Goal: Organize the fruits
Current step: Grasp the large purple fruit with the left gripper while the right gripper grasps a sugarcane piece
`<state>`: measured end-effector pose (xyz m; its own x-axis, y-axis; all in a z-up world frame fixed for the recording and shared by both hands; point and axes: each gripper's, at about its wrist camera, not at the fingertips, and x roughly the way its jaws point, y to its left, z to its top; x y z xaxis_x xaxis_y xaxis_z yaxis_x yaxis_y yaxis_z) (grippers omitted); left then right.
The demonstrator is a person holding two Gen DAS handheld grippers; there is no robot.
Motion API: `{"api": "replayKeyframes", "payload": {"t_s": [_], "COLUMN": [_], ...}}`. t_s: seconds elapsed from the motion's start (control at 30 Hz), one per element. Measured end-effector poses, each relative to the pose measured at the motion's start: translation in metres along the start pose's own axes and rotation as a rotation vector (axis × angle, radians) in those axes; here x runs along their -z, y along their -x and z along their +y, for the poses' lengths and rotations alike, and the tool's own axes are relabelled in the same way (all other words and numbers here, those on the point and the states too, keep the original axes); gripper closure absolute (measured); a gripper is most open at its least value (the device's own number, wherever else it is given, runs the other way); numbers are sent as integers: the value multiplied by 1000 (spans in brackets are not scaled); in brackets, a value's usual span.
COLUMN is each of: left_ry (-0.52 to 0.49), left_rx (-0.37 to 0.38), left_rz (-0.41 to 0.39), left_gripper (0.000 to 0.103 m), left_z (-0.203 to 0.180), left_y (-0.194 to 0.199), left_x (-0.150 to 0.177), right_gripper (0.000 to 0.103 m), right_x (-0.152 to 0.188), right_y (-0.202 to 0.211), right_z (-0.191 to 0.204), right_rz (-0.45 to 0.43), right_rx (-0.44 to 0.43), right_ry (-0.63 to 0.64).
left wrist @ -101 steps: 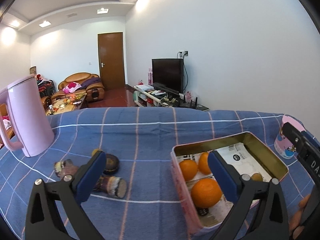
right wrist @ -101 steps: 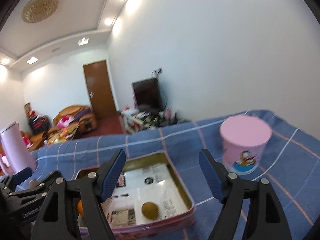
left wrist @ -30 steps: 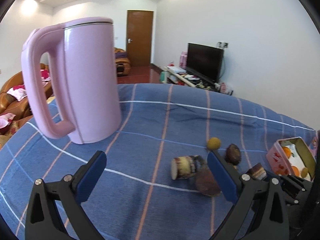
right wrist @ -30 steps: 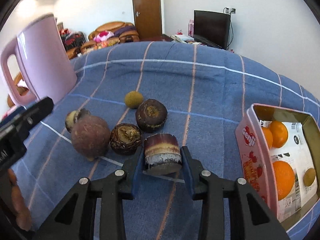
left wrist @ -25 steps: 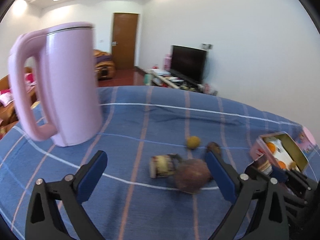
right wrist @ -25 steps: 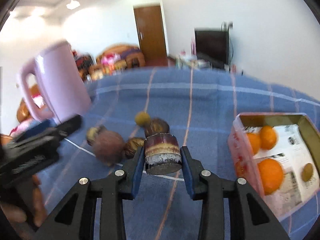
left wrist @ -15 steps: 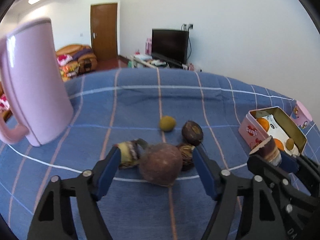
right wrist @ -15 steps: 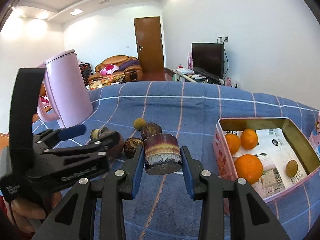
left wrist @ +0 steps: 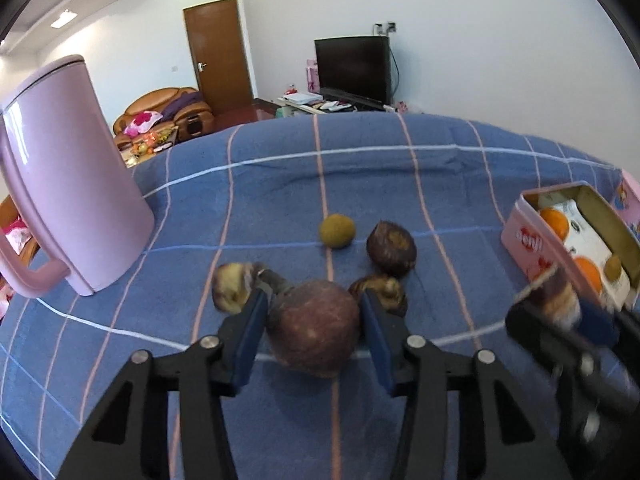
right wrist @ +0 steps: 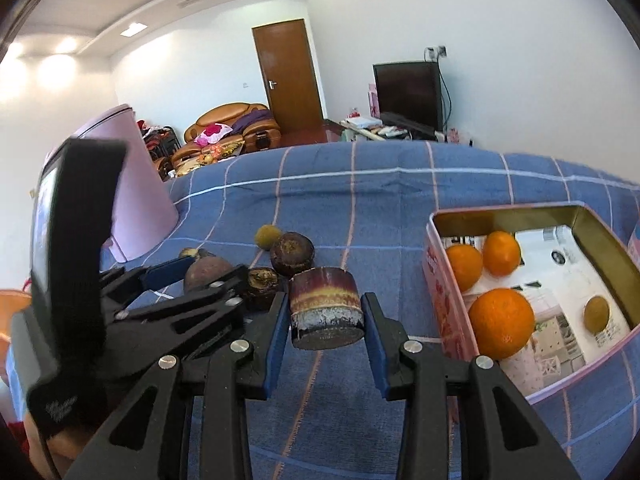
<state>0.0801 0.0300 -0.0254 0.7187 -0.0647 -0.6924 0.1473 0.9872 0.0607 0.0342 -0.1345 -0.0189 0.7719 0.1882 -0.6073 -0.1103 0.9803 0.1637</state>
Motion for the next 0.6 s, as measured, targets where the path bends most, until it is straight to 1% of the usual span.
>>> {"api": "replayKeyframes", "payload": {"t_s": [0.07, 0.17, 0.2, 0.4, 0.43, 0.5, 0.6], "left_ry": [25, 121, 139, 189, 195, 201, 174], "left_rx": [42, 119, 137, 200, 204, 200, 167], "left_rz": [9, 34, 40, 74, 77, 79, 85], "left_gripper": [53, 53, 53, 53, 50, 48, 44], "left_z": [9, 29, 33, 48, 50, 52, 44], "left_y": [5, 6, 5, 8, 8, 5, 0], "left_x": [4, 5, 5, 9, 10, 10, 10], "right_gripper": [64, 64, 64, 64, 64, 64, 64], "right_x": [0, 0, 0, 1, 1, 1, 1], "right_y": [1, 1, 1, -1, -1, -2, -3], "right_z": [-3, -2, -1, 0, 0, 0, 1], "right_rz": [-1, 2, 2, 13, 15, 20, 28], "right_rx": [-1, -5, -6, -23, -24, -27, -37], "right_ry": [-11, -8, -4, -5, -6, -6, -9]}}
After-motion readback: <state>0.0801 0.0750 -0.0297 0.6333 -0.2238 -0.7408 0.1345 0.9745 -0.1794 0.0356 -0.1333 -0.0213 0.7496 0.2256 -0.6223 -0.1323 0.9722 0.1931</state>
